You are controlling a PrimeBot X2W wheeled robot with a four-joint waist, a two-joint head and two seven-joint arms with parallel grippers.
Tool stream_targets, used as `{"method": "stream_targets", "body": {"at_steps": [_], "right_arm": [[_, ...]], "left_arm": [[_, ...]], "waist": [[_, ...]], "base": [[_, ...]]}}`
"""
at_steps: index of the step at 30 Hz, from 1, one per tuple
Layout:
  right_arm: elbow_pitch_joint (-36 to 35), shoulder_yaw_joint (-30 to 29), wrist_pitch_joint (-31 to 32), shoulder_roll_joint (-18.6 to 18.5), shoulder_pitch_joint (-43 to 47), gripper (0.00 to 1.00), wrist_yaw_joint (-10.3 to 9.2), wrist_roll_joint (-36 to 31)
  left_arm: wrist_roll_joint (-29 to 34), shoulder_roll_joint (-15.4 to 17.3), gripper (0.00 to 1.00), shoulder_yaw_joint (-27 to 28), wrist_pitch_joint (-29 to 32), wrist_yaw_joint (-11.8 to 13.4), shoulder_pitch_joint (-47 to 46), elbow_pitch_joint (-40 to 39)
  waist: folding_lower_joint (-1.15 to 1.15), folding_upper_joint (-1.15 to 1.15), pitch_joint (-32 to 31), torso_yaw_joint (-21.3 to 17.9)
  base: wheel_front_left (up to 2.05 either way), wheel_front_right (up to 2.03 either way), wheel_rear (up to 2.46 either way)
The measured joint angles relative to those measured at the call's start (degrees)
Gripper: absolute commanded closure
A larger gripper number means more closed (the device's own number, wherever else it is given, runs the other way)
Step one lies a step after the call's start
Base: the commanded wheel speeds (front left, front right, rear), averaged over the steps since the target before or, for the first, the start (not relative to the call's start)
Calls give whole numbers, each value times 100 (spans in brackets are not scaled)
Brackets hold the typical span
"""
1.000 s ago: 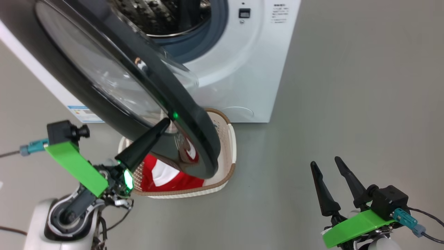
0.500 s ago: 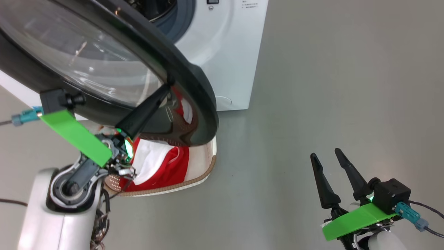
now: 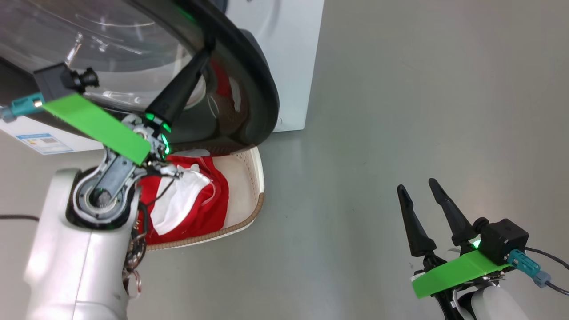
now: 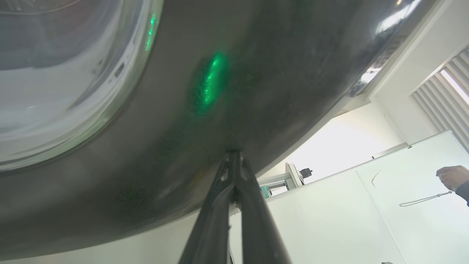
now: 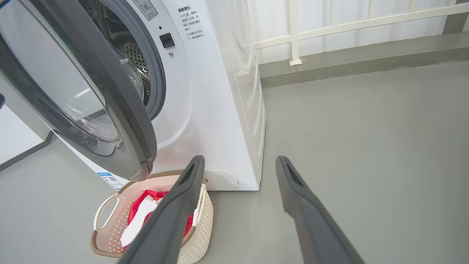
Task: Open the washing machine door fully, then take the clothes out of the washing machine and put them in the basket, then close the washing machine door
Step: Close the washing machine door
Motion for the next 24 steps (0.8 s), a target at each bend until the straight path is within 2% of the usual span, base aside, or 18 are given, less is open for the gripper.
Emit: {"method": "stream_targets", "body": {"at_steps": [15,24], "right_arm": [[7,-9,0,0,-16,0,0,49],[47,-102,0,0,40,0,0,36]], "left_arm": [[-32,286,100,-516,-789,0,-346,359],[-240,472,100,-721,-1143,0,452,122]], "waist": [[0,0,-87,-104],[0,0,-375,28]], "base": [[0,0,0],[0,0,0]]}}
